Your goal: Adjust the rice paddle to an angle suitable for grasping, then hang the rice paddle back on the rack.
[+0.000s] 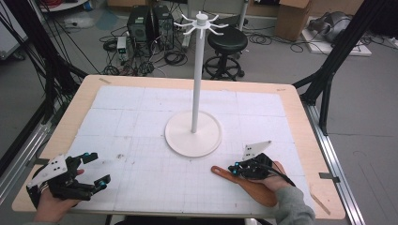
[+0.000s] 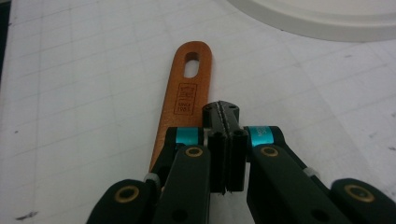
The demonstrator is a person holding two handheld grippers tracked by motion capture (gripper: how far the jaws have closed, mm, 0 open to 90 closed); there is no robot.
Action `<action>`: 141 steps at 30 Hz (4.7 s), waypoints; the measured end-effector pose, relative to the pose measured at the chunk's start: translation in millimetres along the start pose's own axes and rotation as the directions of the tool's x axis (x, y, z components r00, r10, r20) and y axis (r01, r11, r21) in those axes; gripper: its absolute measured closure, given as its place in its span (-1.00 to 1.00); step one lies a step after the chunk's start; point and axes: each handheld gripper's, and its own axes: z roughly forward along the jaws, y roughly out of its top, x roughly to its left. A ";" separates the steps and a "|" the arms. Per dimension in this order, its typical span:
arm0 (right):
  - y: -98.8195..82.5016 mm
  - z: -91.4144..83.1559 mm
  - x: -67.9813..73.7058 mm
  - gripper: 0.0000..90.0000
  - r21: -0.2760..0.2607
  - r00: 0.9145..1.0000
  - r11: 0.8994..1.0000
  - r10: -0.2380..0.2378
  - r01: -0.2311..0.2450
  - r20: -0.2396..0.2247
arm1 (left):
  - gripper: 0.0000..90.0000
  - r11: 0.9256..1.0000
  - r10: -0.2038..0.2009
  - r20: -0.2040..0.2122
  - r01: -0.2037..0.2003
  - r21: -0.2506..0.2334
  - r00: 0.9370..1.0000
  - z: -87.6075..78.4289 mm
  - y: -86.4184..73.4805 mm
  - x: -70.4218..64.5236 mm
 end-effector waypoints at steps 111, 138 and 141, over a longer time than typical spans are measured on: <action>53.0 12.5 41.7 0.30 0.503 0.968 0.827 -0.224 0.251 -0.116 | -0.96 0.998 -0.009 -0.028 0.010 0.056 1.000 -12.0 -8.8 0.9; 44.1 -47.0 40.6 0.43 0.145 0.974 0.963 -0.226 0.229 -0.031 | -0.96 0.998 -0.006 -0.014 0.007 0.058 1.000 -4.7 -6.3 2.9; 43.1 -55.4 41.1 0.43 0.096 0.973 0.968 -0.229 0.230 -0.026 | -0.96 0.998 -0.006 -0.013 0.007 0.057 1.000 -4.3 -6.0 2.9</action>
